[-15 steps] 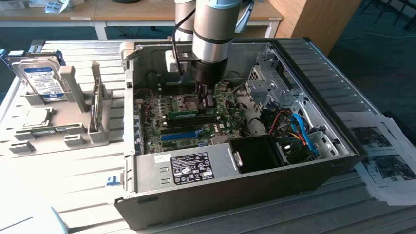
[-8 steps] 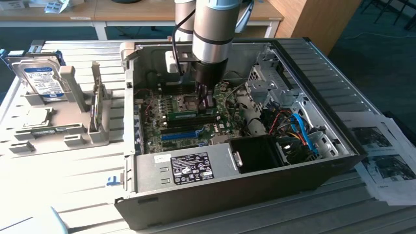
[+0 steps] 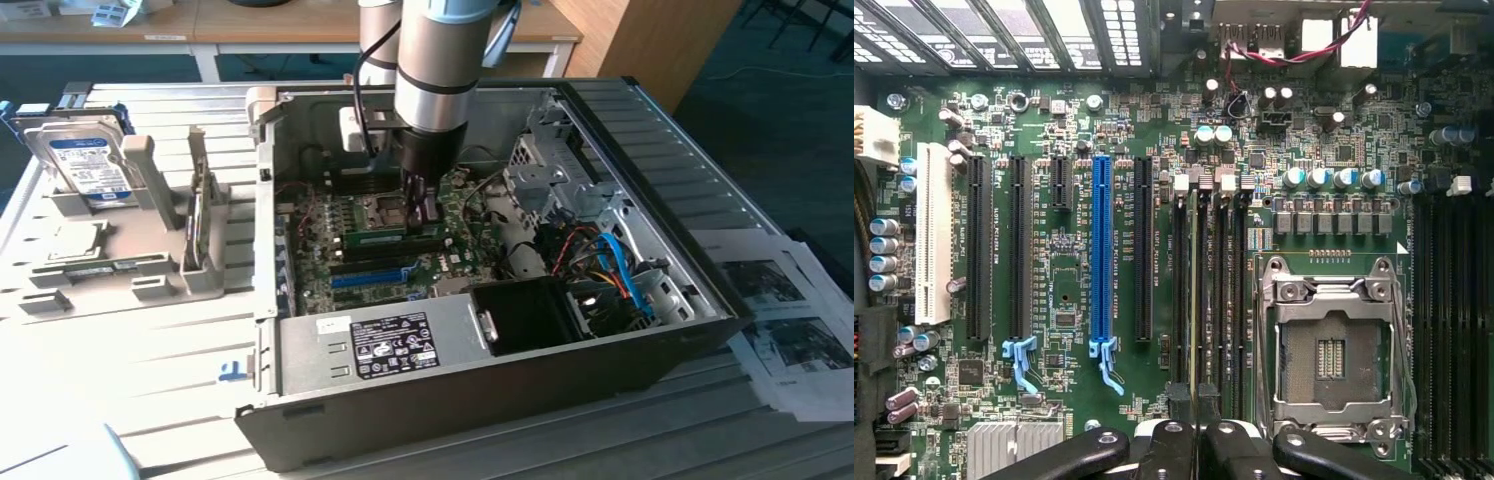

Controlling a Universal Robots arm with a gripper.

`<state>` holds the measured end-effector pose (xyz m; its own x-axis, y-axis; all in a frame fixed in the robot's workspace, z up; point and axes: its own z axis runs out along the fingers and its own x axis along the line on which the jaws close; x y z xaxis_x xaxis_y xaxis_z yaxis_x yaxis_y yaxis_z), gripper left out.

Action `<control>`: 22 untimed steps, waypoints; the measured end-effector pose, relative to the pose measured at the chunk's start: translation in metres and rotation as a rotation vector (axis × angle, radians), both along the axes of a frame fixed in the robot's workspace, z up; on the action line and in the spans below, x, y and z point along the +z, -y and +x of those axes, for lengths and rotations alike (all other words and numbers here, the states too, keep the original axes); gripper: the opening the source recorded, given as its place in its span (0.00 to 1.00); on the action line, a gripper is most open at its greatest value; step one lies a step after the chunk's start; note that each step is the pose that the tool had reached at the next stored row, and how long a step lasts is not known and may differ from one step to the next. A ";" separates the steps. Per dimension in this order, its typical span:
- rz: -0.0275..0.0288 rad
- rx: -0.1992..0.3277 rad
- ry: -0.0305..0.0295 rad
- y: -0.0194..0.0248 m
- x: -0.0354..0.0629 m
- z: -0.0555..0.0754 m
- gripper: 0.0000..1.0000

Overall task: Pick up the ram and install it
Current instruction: 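Insert the ram into the slot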

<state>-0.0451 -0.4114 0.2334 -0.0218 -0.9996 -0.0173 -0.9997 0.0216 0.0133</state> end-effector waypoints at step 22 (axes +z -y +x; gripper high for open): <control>0.0002 0.000 0.0002 0.0036 -0.0013 0.000 0.12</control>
